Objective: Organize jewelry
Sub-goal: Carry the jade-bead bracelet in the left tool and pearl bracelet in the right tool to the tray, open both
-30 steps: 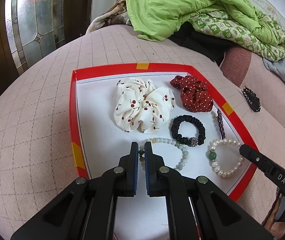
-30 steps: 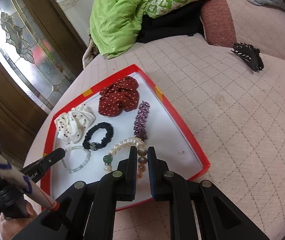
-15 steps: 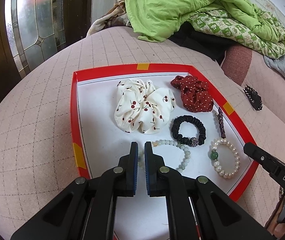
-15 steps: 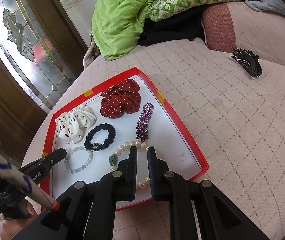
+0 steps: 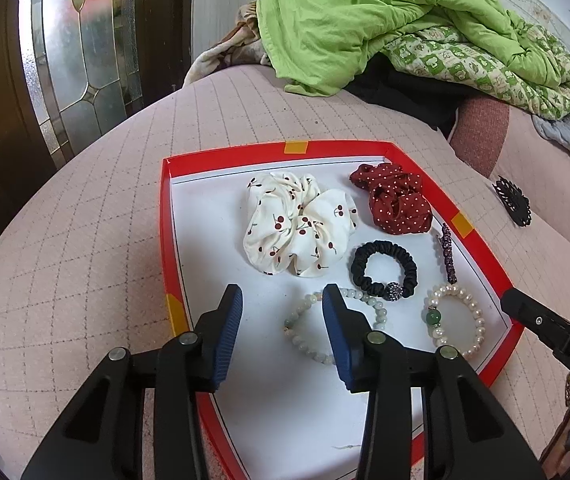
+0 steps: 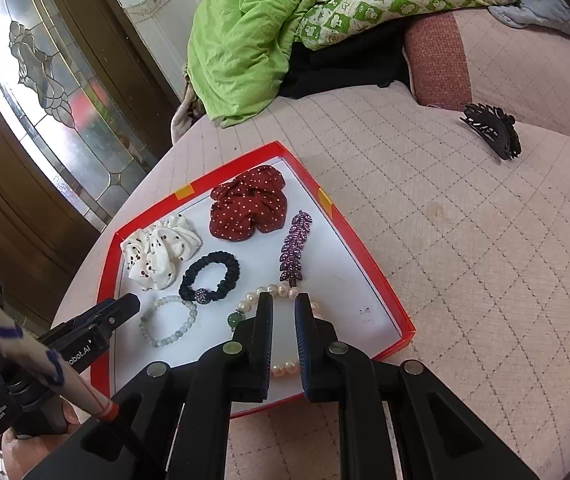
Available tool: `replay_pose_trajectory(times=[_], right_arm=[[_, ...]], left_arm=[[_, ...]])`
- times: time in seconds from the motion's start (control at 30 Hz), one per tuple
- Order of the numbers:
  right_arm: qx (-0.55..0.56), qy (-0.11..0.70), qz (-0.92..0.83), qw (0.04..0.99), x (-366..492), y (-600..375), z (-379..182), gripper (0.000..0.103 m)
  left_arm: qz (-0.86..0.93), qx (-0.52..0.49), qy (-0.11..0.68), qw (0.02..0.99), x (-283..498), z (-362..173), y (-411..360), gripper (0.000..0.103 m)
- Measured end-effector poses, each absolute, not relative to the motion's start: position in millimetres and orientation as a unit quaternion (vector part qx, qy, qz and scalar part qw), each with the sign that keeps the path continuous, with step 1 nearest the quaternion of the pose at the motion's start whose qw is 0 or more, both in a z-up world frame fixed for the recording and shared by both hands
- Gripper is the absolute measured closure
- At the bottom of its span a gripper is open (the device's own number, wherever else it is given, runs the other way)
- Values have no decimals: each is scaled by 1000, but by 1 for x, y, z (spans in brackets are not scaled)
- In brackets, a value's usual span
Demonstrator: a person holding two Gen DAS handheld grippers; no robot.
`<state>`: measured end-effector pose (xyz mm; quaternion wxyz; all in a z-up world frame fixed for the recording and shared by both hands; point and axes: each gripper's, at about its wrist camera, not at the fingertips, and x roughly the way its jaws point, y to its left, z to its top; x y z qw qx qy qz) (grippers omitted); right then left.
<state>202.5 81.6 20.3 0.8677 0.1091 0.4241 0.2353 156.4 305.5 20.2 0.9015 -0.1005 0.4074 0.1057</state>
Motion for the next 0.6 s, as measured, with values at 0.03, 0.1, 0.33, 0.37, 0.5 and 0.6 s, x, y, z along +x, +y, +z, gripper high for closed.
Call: replay_pose_trajectory(times=[0.03, 0.1, 0.33, 0.37, 0.5, 0.6], right_arm=[[109, 424, 235, 868, 202, 81, 20, 91], [108, 424, 235, 868, 202, 82, 20, 90], [105, 427, 234, 867, 203, 82, 18, 84], [105, 428, 234, 867, 203, 82, 18, 84], [103, 428, 233, 867, 203, 82, 17, 83], [102, 428, 231, 868, 203, 81, 17, 80]], left_arm=[[106, -99, 408, 901, 156, 20, 305, 62], [107, -96, 408, 902, 156, 20, 305, 61], [112, -94, 408, 901, 157, 20, 305, 55], [113, -93, 408, 901, 157, 20, 305, 54], [115, -91, 408, 901, 157, 21, 306, 50], [117, -90, 406, 902, 157, 21, 306, 48]])
